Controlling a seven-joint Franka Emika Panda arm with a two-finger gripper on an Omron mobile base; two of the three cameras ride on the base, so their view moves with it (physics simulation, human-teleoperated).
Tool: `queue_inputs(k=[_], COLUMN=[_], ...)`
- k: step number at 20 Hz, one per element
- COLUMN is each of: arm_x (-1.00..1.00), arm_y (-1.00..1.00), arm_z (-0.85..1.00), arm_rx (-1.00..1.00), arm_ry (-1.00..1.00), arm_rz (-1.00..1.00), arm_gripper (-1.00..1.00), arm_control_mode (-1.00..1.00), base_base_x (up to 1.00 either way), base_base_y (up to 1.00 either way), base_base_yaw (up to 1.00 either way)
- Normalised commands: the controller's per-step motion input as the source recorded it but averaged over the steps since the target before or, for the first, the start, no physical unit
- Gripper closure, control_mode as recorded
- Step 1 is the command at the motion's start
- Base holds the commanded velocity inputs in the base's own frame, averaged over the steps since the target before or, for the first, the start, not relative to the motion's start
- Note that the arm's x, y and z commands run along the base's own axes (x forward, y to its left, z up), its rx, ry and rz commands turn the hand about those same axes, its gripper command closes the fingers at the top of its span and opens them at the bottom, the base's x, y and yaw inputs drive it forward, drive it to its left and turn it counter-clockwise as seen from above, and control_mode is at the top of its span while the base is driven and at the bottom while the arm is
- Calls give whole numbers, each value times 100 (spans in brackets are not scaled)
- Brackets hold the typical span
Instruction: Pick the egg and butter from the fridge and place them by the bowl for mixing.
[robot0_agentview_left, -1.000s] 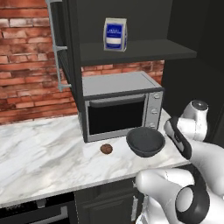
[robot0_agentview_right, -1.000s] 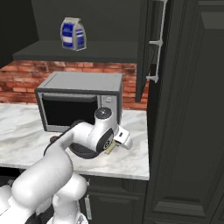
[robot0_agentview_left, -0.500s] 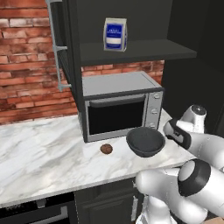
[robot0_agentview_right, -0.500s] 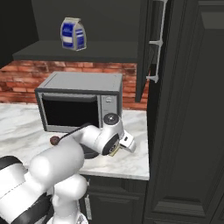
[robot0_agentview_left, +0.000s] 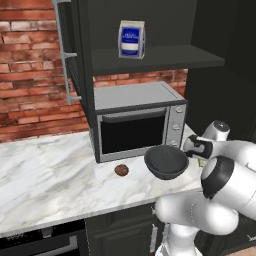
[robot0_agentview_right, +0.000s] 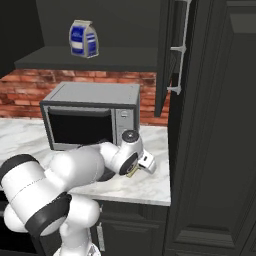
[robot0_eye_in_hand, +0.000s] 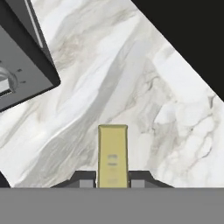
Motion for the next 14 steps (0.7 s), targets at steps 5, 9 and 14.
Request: queue_inputs(k=[5, 9, 14], arm_x=[18, 10, 11], arm_y=[-3, -1, -2], arm_z=[-28, -25, -21], arm_rx=[2, 5, 5], arm_ry=[0, 0, 0], arm_rz=[0, 0, 0], arm_gripper=[100, 100, 100], arm_control_mode=[-100, -100, -100], base_base_x=[0, 0, 0], base_base_y=[0, 0, 0], base_base_yaw=[0, 0, 0])
